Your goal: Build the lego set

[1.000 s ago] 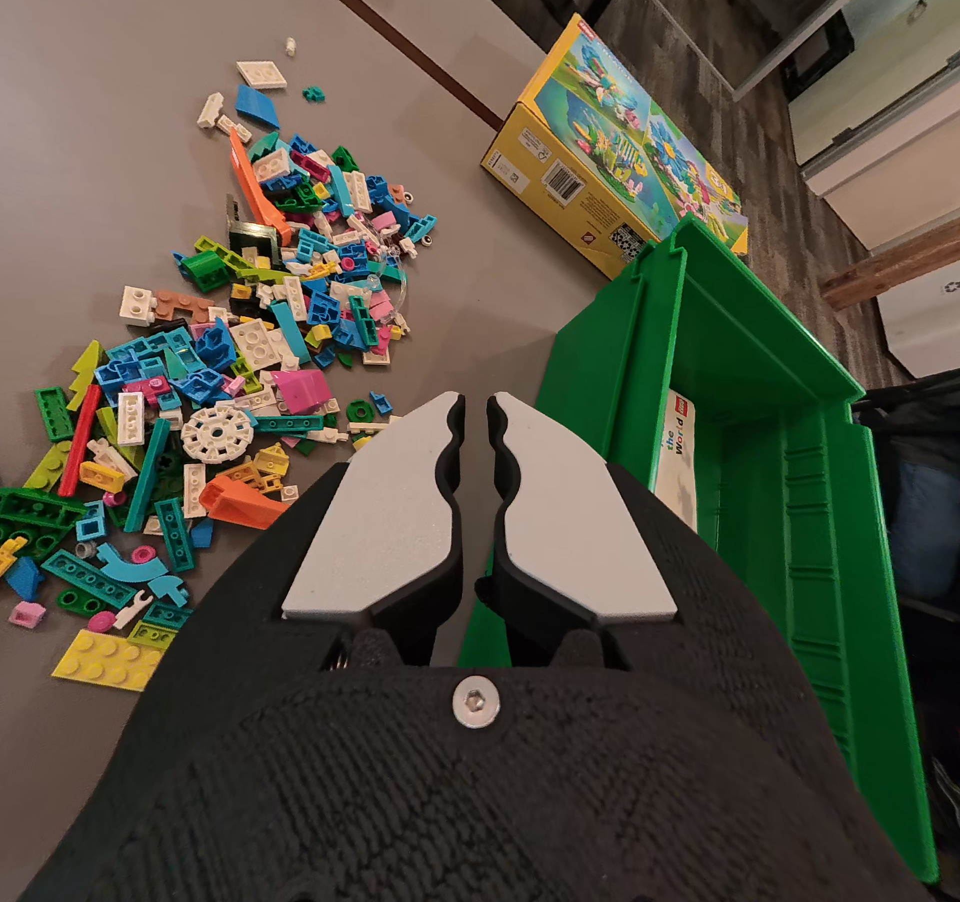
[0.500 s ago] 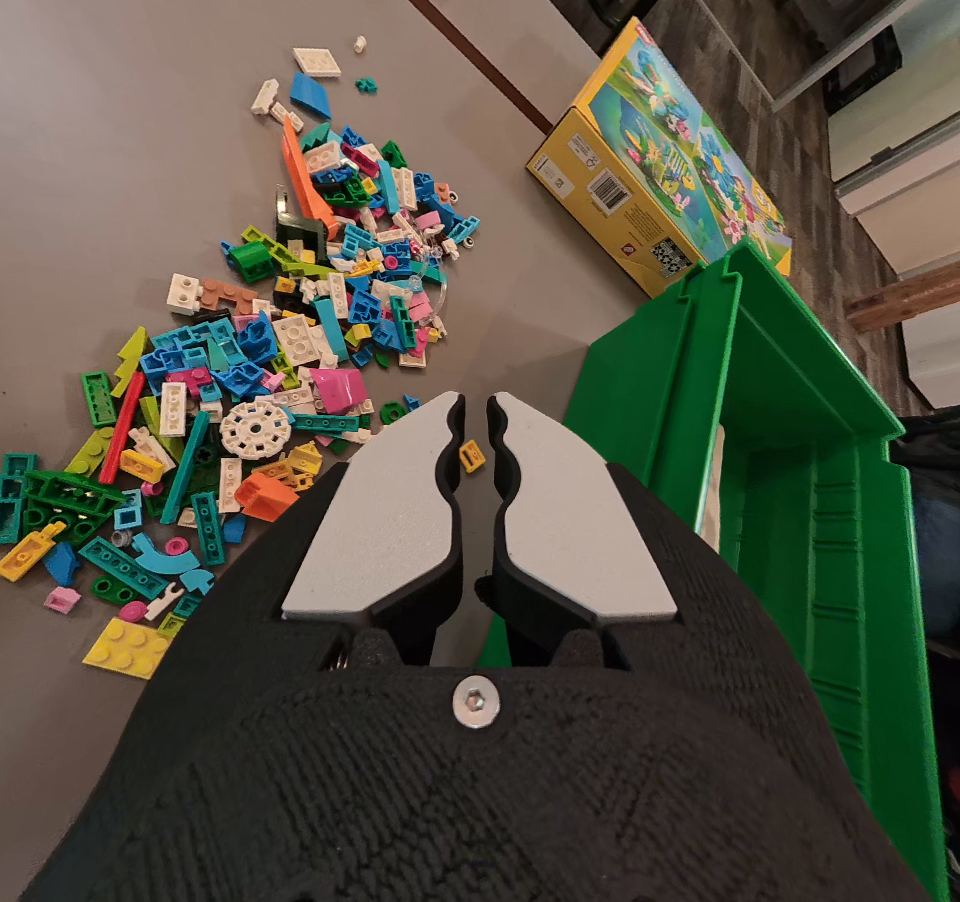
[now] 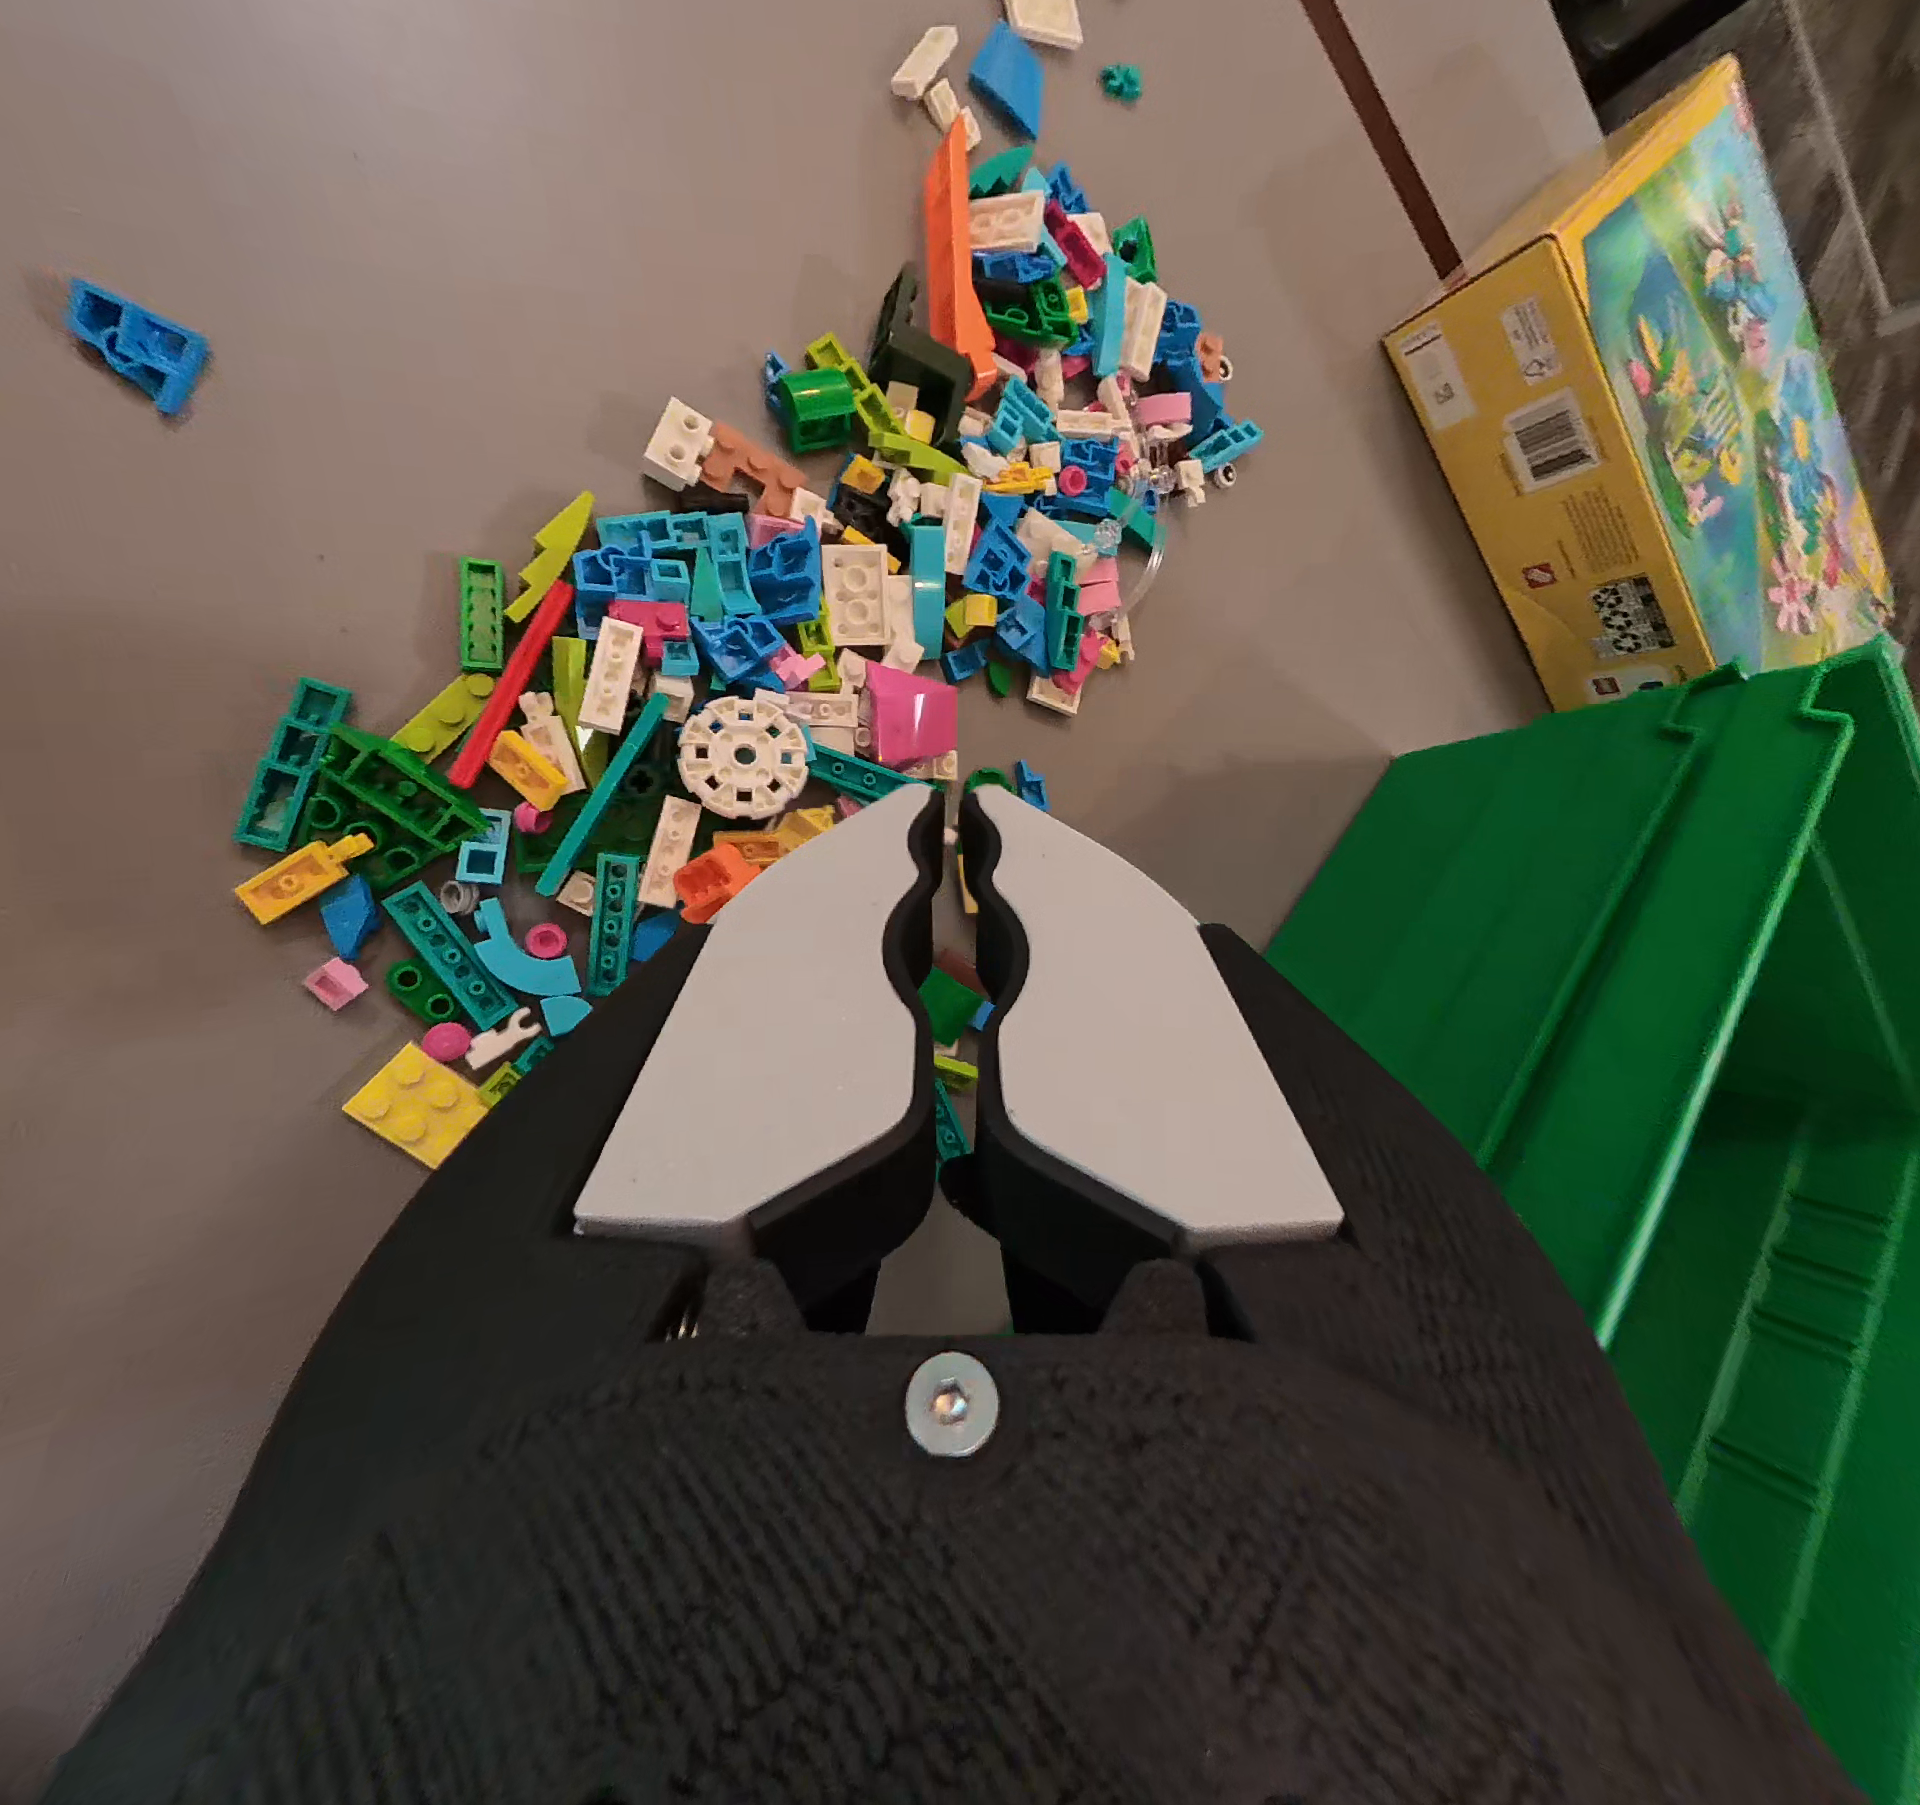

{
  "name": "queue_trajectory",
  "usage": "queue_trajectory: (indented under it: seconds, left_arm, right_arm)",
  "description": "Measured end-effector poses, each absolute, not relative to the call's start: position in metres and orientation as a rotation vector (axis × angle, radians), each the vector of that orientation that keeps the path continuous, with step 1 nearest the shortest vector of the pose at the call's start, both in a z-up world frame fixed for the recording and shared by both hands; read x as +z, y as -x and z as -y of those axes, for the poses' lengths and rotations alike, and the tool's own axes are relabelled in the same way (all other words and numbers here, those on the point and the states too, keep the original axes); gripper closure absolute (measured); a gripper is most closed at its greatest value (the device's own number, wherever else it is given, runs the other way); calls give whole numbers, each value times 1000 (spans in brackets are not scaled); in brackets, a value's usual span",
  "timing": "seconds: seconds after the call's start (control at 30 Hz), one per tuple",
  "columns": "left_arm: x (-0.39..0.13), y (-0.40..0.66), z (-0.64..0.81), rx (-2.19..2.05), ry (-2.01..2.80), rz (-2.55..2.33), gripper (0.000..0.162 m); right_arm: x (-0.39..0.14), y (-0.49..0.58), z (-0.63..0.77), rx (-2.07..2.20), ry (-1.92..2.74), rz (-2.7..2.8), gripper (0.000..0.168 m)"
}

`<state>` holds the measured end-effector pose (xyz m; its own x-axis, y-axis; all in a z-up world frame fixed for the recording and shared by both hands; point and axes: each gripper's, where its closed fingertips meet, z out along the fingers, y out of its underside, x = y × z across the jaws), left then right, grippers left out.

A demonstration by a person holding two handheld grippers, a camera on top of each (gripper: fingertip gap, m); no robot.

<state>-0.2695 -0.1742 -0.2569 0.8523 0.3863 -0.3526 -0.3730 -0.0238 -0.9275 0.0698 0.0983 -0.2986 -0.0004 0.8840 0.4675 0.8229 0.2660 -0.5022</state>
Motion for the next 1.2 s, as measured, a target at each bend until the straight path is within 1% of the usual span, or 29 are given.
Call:
queue_trajectory:
  seconds: [0.77,0.83,1.0,1.13,1.2]
  left_arm:
    - [-259,268,173,601,1485,-4,162]
    - [-258,268,173,601,1485,-4,162]
    - [-259,268,173,602,1485,-5,162]
    - [-259,268,173,601,1485,-4,162]
    - [-258,268,173,600,1484,-3,162]
  right_arm:
    - [-311,-67,-109,97,1600,1790,166]
    - [-309,-60,-113,160,1627,1722,164]
    - [-315,-35,-103,590,1810,1577,158]
    - [-336,-36,-111,491,1869,1607,150]
    - [-340,-36,-112,489,1892,1607,149]
